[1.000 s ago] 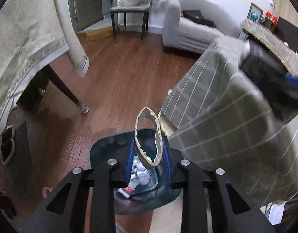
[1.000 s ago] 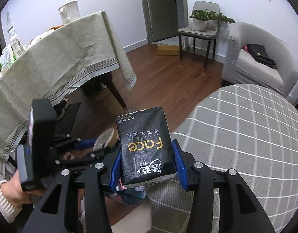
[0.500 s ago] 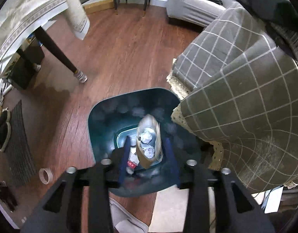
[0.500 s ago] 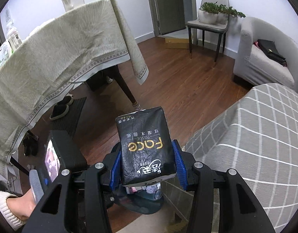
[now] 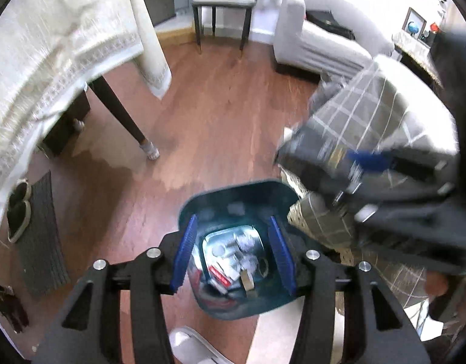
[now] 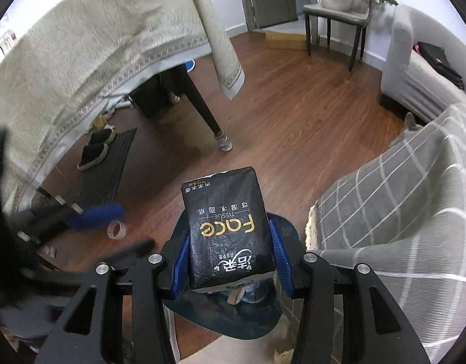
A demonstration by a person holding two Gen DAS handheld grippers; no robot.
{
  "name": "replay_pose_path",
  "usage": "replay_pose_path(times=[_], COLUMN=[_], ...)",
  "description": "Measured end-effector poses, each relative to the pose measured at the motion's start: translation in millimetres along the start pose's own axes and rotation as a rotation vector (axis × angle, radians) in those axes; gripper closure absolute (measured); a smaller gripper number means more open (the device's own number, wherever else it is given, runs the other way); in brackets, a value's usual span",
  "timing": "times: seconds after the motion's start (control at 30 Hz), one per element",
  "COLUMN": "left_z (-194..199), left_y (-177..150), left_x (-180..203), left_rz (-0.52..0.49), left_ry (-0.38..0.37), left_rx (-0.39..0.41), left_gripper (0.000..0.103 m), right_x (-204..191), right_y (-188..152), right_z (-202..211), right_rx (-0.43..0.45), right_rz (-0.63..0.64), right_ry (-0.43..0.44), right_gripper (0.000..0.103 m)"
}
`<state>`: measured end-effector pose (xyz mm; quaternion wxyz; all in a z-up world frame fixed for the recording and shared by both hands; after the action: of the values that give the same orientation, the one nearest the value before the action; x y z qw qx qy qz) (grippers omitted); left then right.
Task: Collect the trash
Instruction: 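Open the left tool over the bin while the right tool releases the tissue pack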
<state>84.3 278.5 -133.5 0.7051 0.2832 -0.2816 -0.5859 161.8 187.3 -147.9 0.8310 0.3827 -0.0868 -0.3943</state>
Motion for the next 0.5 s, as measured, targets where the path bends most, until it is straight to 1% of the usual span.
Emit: replay_pose_path(times=[0.07,0.17,0.23,0.4,0.5], left_z=[8.5,17.7,24.3,35.3,42.4], left_y=[9.4,19.3,25.3,36.0,44.0], left_x=[-2.7,-4.9,-5.3,-5.7,-4.9], left_rz=[-0.005,0.008,0.019,0.041,0.057], left_ry=[0.009,0.002,0.001,-0.003,-0.014], left_rx=[0.033,0.063,0.086,0.124,0.141], left_gripper=[0.050,0.050,0.052,0.061,0.065], right_x=[-2.9,-3.6,-4.3,-7.6,-10.5], right_y=[-4.8,-13.0,-17.0,-31.4,-41.8], right_z=[-5.0,-12.4,-17.3,-28.6,-37.5], right_rx=[-0.015,-0.040,-0.054,-0.094,-0.132], right_rz=[0.007,0.012,0.012,0.020,0.023], right_ry=[0.001,0.000,0.000,0.002,0.002], right_gripper=[0.055,0.055,0.055,0.055,0.054])
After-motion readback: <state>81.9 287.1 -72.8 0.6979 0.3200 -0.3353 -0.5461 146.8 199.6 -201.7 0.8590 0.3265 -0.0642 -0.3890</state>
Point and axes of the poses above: each gripper's, at about its wrist camera, not at the fingertips, and z roughly against the way its jaws point, x to its right, y to its top, the point moved 5 cm from there along -z, roughly the way its jaws point, and after that the axes turned 15 degrees about x, right-handed, at the moved point
